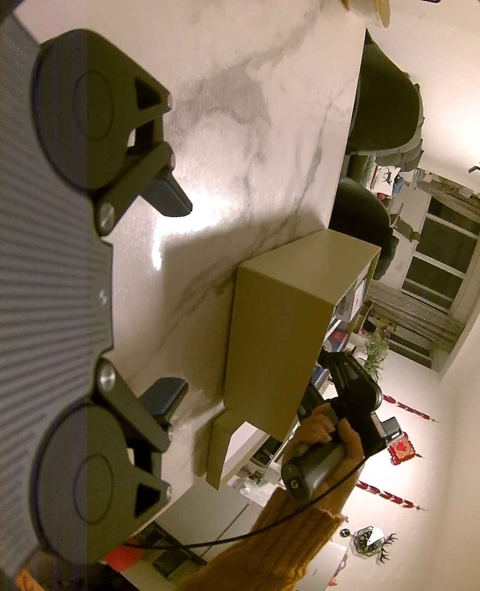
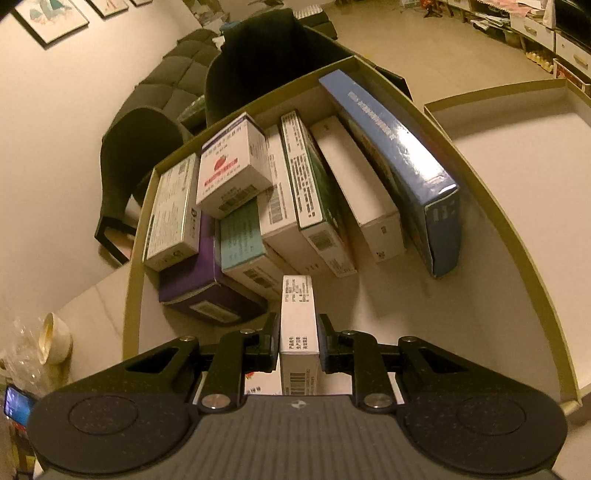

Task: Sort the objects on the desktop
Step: 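Lower the yellow-and-blue box into the tall box and open the right gripper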

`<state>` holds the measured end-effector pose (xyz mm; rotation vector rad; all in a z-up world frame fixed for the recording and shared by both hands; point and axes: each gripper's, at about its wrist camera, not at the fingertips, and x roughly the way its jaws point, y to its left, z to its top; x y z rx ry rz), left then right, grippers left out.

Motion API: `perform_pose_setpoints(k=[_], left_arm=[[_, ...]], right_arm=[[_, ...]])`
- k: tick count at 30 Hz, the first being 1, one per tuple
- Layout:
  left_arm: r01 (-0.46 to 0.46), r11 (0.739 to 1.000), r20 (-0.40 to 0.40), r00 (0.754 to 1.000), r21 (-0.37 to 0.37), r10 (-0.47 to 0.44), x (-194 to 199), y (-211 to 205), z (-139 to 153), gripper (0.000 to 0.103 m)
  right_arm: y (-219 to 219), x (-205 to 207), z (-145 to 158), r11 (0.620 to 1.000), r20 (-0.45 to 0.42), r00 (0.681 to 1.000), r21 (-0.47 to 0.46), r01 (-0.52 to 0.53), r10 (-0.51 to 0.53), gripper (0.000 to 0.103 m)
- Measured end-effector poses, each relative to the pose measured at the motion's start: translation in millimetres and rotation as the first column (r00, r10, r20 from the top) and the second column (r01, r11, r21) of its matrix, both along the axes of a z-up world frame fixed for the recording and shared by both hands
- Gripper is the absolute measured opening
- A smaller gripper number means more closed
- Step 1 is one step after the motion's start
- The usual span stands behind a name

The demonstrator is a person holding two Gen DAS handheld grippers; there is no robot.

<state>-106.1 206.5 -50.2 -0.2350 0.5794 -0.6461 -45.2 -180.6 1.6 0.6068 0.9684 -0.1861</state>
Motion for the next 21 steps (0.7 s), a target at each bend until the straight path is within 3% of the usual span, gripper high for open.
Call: perform_pose_setpoints(k=[9,21], left_arm=[[-0.006,1.000,0.002,1.000,-0.002,0.006,-0.1,4.5,0.4,0.095],[-0.011,1.000,0.006,1.000,0.008,0.011,-2.0,6.1,2.5,0.095]], right_arm=[[4.0,-0.6,-1.5,0.998,-0.040,0.999,-0.059,-0.036,0.034,0.032],[1.2,-7.6,-0.3,0.997,-0.028,0.999,-0.064,-0.036,0.034,0.039]])
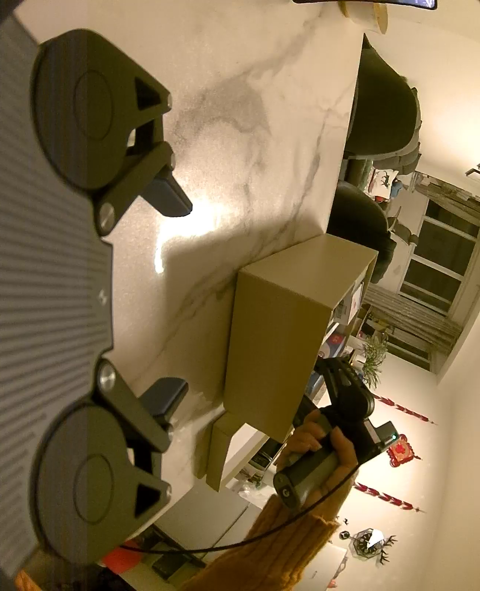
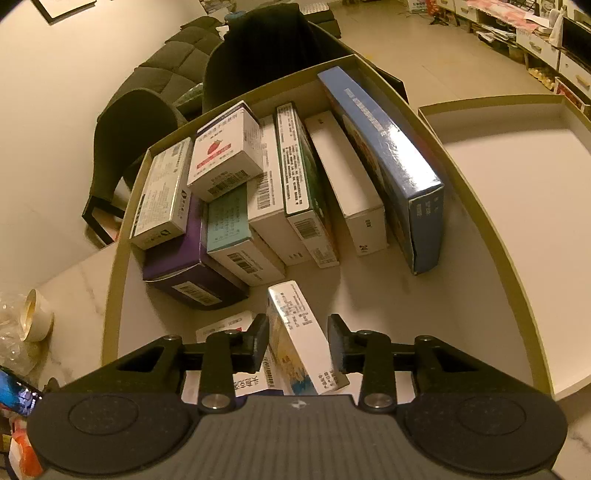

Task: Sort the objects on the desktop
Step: 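Lower the yellow-and-blue box into the tall box and open the right gripper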

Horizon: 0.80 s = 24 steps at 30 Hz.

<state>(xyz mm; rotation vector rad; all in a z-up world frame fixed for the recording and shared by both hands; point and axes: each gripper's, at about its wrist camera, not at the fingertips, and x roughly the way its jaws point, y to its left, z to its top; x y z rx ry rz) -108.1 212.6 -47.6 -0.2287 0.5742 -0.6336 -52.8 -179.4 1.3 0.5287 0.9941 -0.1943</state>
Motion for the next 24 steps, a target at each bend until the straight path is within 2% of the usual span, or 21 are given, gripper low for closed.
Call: perform_pose_setpoints(k=[6,9,13,24], left_arm=[[-0.007,1.000,0.004,1.000,0.007,0.007,-2,-1,1,0.095],[-0.014,1.000,0.005,1.000,0.007,0.014,-3,-2,1,0.095],[-0.016,1.000,0.005,1.000,0.011,0.016,-4,-5,2,0.096],[-0.036,0.999,-0.009,0.999,0.040,0.036,-3,-13,8,0.096]], right_arm=[[-1,-8,7,1.000,0.044,0.999,0.021,-0.001,0.001,0.042],[0,-16,14,0.999,0.100,0.995,0.031,-0.010,0.007,0.052],[5,-27,23,1.000,0.156,0.987,0.000,-0.031,0.030,0.056],[7,-47,31,0.998,0.204,0.977,-0.003,-0.067,0.067,0.068]])
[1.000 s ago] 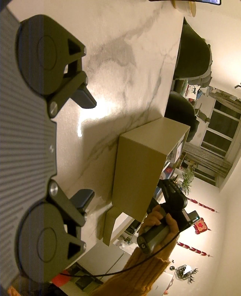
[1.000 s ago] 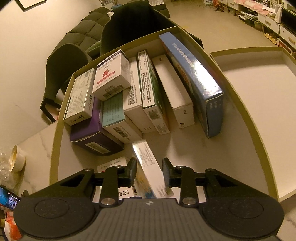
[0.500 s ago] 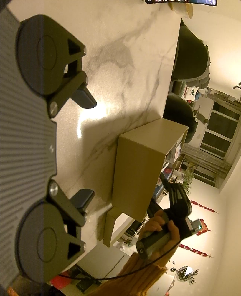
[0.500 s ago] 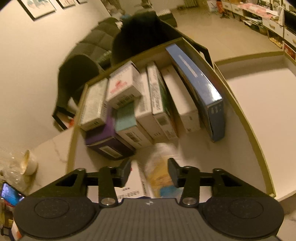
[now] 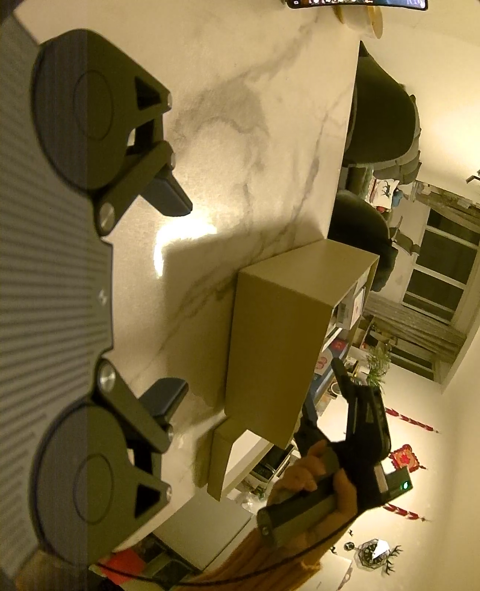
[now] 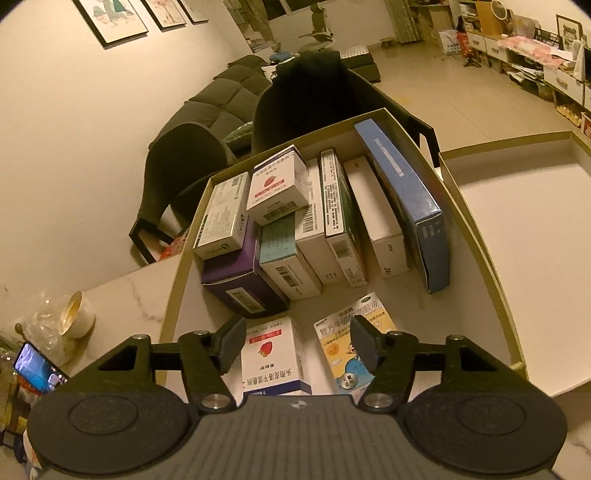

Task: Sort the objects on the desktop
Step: 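Lower the yellow-and-blue box into the tall box and open the right gripper, then raise the open right gripper out of the tall box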

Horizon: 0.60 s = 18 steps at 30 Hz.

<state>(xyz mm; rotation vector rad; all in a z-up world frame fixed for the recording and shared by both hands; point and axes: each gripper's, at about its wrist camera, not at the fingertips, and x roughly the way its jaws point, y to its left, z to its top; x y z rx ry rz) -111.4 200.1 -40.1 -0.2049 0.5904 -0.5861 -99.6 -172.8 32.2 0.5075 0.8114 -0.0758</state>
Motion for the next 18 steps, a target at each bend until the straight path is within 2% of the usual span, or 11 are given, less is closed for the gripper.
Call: perform_pose_setpoints(k=[11,18], left_arm=[[-0.056,0.998,-0.030,0.998,0.034,0.057,19,-16,29,0.098],[-0.055,0.997,-0.015,0.998,0.056,0.056,25,-37,44,0.102]], right_arm=[[-3,-27,12,0.999,0.053,0.998,0.004,-0.044,0.044,0.080],[-10,-46,28,0.998,0.108,0.993,-0.043,-0.047,0.052,0.087]])
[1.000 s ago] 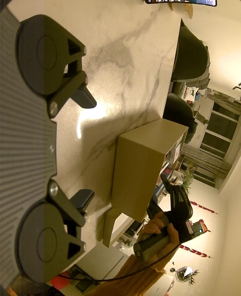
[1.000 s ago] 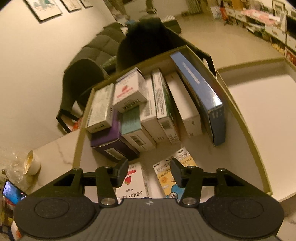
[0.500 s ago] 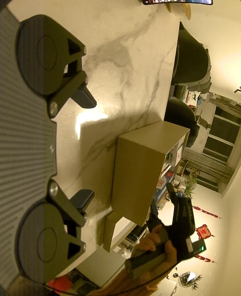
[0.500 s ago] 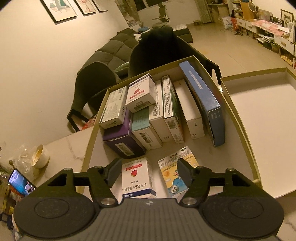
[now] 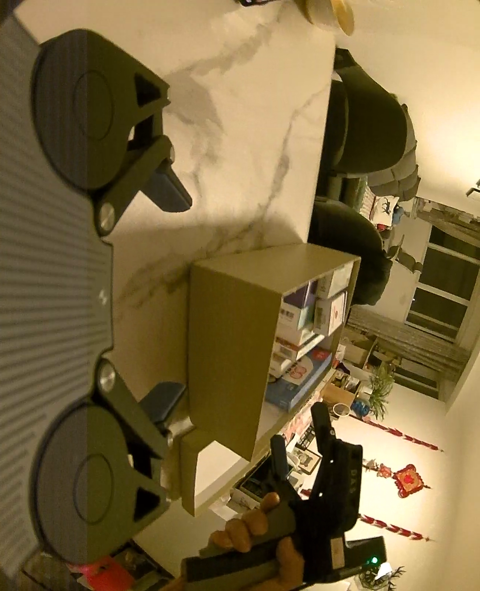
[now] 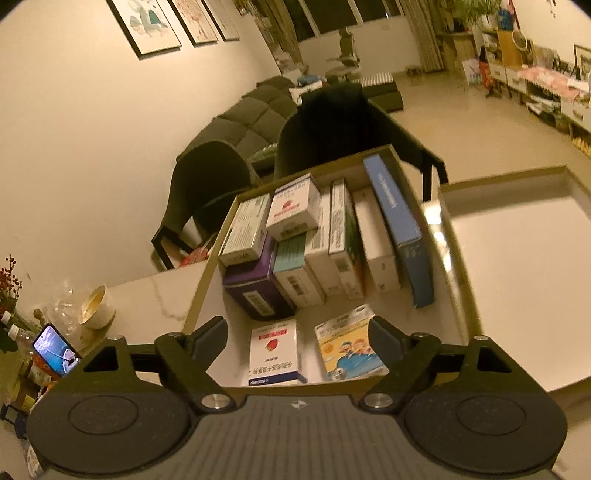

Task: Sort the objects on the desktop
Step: 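Raise the open right gripper out of the tall box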

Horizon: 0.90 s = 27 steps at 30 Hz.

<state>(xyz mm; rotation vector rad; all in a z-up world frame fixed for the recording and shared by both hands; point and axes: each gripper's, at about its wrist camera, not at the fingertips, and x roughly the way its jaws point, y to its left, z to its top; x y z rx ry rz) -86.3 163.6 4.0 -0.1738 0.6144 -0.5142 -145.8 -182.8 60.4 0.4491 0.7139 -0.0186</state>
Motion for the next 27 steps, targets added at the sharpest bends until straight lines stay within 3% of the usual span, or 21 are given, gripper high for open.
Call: perform_pose_setpoints(k=[8,18,27], left_arm=[[0.018,0.999,-0.023,1.000,0.039,-0.017,1,-33,4,0.103],[-0.037,0.991,-0.049,0.998,0.128,0.044,2,-63,11,0.103],[-0.071,0.984,-0.038,0.996,0.165,0.078,-5,-90,17,0.103]], right_arm=[[-17,-17,3,1.000,0.028,1.000,-0.022,0.008,-0.008,0.091],[-41,-46,1,0.998,0.041,0.999,-0.060,0.023,-0.021,0.101],[-61,-73,-11,0.997,0.033,0.998,-0.042,0.060,-0.059,0.102]])
